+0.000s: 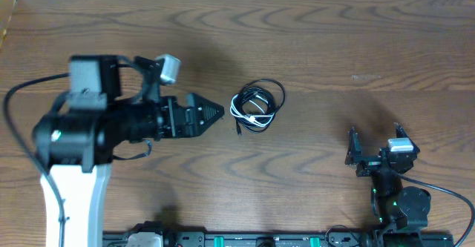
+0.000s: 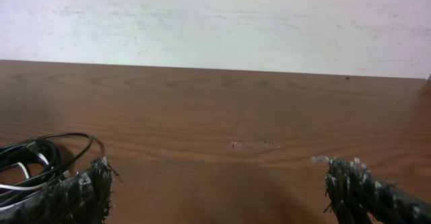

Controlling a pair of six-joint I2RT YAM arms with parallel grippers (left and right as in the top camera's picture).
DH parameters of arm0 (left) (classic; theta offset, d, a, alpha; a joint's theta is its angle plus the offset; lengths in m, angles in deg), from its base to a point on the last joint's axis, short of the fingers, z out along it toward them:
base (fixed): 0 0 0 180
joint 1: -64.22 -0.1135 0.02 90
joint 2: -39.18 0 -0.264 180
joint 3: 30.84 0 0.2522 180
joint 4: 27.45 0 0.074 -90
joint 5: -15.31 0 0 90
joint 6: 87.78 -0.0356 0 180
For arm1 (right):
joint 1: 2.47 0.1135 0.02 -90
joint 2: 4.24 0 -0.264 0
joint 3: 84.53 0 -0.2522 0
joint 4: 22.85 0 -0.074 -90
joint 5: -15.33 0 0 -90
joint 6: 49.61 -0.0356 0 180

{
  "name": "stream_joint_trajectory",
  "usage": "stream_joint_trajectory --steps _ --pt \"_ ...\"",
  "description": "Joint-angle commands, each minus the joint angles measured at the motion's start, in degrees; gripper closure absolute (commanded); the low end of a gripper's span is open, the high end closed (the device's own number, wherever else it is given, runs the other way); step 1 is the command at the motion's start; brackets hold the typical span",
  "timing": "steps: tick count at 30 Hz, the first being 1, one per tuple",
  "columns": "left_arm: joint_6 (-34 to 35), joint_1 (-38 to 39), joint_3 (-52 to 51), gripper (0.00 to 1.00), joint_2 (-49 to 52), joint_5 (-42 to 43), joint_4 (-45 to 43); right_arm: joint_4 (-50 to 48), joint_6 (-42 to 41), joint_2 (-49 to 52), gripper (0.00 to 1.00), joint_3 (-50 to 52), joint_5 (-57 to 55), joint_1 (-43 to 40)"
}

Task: Untangle cables
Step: 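Move the left gripper forward over the tangled cable bundle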

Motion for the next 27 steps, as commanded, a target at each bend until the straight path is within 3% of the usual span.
stream_joint_trajectory --steps 1,3,5,13,27 --pt "5.22 4.22 0.90 0.02 3.28 -16.63 4.11 0.26 0.42 -0.37 0.01 0.09 -0.09 -0.28" --pt "12.35 9.14 0.90 0.02 6.40 -28.46 7.85 0.26 0.42 -0.37 0.01 0.09 -0.09 -0.28" --pt "15.54 11.72 0.90 0.02 8.15 -31.28 8.41 0.26 0.42 -0.37 0.01 0.09 -0.07 -0.28" --pt "17.25 17.53 0.87 0.02 15.28 -32.54 7.28 0.26 0.42 -0.37 0.01 0.09 -0.07 -0.28" --pt "16.98 17.86 0.87 0.02 23.91 -32.59 1.60 0.26 0.42 -0.37 0.01 0.09 -0.09 -0.28"
